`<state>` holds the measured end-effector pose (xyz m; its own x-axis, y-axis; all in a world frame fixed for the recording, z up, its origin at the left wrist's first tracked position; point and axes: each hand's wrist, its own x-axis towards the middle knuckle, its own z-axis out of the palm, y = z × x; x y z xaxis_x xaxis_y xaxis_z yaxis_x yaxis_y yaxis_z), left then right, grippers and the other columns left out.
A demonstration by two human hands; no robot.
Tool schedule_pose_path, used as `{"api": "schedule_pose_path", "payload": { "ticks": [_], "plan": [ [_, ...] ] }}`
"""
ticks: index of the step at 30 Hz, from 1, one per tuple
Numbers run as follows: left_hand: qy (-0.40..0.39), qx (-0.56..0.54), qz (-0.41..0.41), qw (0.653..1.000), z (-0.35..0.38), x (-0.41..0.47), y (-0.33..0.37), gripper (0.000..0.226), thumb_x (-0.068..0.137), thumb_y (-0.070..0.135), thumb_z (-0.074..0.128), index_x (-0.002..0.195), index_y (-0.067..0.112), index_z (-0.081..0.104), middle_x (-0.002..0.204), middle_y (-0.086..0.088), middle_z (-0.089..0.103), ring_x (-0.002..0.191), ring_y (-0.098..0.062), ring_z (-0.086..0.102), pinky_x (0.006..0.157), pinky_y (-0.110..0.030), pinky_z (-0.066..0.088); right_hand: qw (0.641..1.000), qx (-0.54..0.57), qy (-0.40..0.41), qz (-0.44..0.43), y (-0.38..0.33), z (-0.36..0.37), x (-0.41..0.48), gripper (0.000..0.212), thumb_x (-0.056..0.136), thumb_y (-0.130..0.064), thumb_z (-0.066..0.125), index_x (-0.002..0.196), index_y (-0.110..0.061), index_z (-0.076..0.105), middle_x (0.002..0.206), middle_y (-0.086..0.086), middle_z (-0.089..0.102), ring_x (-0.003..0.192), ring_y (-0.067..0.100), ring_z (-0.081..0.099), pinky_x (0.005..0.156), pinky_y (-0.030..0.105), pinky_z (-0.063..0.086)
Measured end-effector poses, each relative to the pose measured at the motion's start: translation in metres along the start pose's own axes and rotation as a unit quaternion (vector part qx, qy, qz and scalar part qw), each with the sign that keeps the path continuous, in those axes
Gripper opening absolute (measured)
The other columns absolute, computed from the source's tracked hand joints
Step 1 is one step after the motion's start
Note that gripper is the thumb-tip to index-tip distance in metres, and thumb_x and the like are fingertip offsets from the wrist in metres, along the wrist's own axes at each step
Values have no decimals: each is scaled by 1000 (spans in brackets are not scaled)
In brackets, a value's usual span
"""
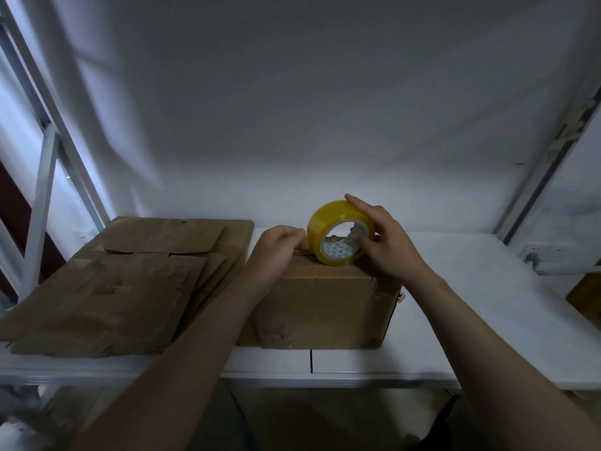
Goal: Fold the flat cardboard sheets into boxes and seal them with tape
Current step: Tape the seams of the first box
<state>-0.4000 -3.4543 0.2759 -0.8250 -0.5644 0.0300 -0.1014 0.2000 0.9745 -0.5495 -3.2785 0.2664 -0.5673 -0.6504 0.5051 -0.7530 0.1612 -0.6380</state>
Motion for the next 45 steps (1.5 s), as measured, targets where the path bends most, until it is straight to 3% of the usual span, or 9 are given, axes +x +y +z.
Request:
{"api": "schedule_pose_path", "payload": {
  "ticks": [5,10,14,21,29,35,39,42,45],
  "plan": [
    [-17,43,-11,999,4,10,-5,16,86,38,56,97,29,63,74,9,75,106,-21,65,99,-47,52,1000,2,23,7,-3,2,-6,69,97,-5,63,150,-43,40,117,-2,52,105,-1,49,82,9,44],
    [-9,16,-27,999,6,18,-15,27,65,44,61,92,40,57,83,-1,74,103,-28,65,93,-52,54,1000,17,21,6,-1,2,-7,70,96,-2,62,148,-44,41,117,-1,52,106,-1,50,83,9,44],
    [22,-3,-26,999,7,7,0,18,89,12,60,91,24,46,81,-6,72,89,-26,68,87,-43,54,999,0,5,-42,1,-1,-1,72,96,1,59,147,-45,40,112,1,50,105,5,50,86,11,42],
    [49,-61,-33,996,-17,21,-7,25,92,4,60,85,18,42,74,-6,67,82,-25,61,91,-49,51,994,-78,-61,-51,0,-17,15,85,90,6,52,143,-59,39,110,-8,39,95,11,49,81,36,52],
    [14,-49,-6,999,-36,31,-18,31,95,3,61,81,17,38,65,-1,63,73,-20,57,78,-39,50,995,92,-41,-16,-2,-1,8,79,86,21,46,138,-38,56,123,-1,54,107,18,63,93,25,53],
    [26,-17,30,999,-73,39,-30,32,95,1,61,79,19,39,63,2,65,54,-11,52,50,-22,39,991,-55,-115,-36,-22,1,29,80,90,8,46,136,-57,48,119,-10,45,102,14,55,82,46,56],
    [63,-31,41,997,-105,45,-41,36,95,-4,60,78,19,38,58,2,64,56,-21,42,37,-18,29,981,-146,-115,-54,-40,11,28,79,91,4,47,136,-61,41,120,-13,41,95,6,45,65,32,50],
    [63,-34,39,997,-117,43,-42,38,95,-5,60,78,19,35,55,4,61,58,-22,43,37,-17,32,971,-191,-122,-73,-50,18,30,78,89,4,45,136,-58,45,121,-11,40,101,8,39,62,19,34],
    [60,-38,25,997,-121,40,-48,39,93,-1,64,76,19,34,54,4,61,63,-24,43,42,-20,31,954,-249,-141,-84,-60,19,35,77,88,4,48,136,-56,46,120,-10,40,104,13,42,61,20,31]
  ]
}}
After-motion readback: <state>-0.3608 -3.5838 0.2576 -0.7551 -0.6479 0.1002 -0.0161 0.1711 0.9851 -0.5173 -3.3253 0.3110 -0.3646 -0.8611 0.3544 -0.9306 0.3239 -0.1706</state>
